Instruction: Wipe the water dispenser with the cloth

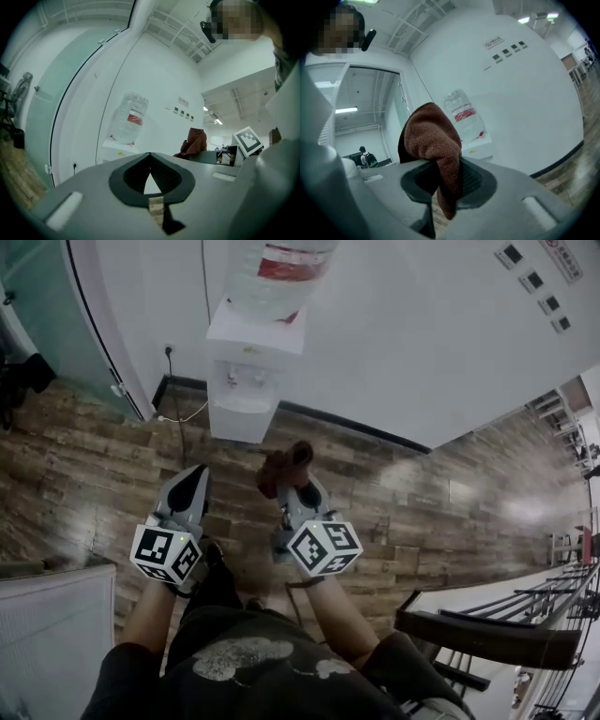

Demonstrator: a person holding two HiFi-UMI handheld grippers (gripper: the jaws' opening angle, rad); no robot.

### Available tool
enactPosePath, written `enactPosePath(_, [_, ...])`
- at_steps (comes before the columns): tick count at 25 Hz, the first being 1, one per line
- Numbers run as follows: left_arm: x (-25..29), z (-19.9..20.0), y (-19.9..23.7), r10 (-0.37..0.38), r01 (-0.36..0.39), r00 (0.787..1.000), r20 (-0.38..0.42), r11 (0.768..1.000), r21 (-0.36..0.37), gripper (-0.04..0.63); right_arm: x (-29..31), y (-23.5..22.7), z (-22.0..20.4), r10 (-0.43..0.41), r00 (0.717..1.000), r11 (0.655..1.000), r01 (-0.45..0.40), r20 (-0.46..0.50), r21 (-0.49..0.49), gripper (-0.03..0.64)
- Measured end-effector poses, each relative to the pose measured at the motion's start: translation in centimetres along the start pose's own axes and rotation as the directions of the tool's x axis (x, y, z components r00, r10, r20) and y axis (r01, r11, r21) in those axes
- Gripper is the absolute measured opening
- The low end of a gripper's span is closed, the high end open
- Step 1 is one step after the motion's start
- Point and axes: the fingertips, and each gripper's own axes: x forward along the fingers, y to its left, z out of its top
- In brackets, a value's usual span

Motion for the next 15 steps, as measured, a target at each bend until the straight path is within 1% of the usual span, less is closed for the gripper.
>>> enactPosePath(2, [-1.0,-0.7,-2.4,-0.005,0.005,1.0,-0.009,1.0,0.015,0.018,-3.4,-1.1,0.2,-0.01,1.0,1.0,0.01,0.011,-0.004,0.063])
enactPosePath(4, [-1.8,-1.1,-4.6,-0.004,0.004,1.0,-0.011,0.999,0.036,0.018,-6.6,-2.5,-0.1,-0.03,0.999,0.999,0.03,0.015,0.014,0.063])
enactPosePath(6, [-3.0,-1.1,-6.8,0.004,-0.005,1.0,0.012,0.999,0.048,0.018,-9.5,-3.6,-0.6,-0.036,0.999,0.999,0.036,0.01,0.03,0.063])
enactPosePath(8, [-4.8,-1.2,-9.0,0.018,-0.02,0.999,0.041,0.999,0.048,0.018,-12.3,-4.2,-1.0,-0.022,1.0,1.0,0.022,-0.002,0.021,0.063])
enactPosePath(10, [-6.7,-1.8,-10.8,0.036,-0.038,0.998,0.048,0.998,0.047,0.018,-14.8,-4.4,-1.4,-0.003,1.0,1.0,0.003,-0.014,0.008,0.063])
enactPosePath(13, [-9.3,-3.0,-12.9,0.065,-0.066,0.998,0.028,0.997,0.044,0.018,-17.6,-4.7,-1.7,0.02,1.0,1.0,-0.02,-0.024,0.006,0.063])
enactPosePath(15, [-10.6,-3.3,-14.0,0.08,-0.081,0.997,0.012,0.995,0.052,0.018,-18.9,-4.9,-1.2,0.033,0.999,0.999,-0.033,-0.013,0.015,0.061])
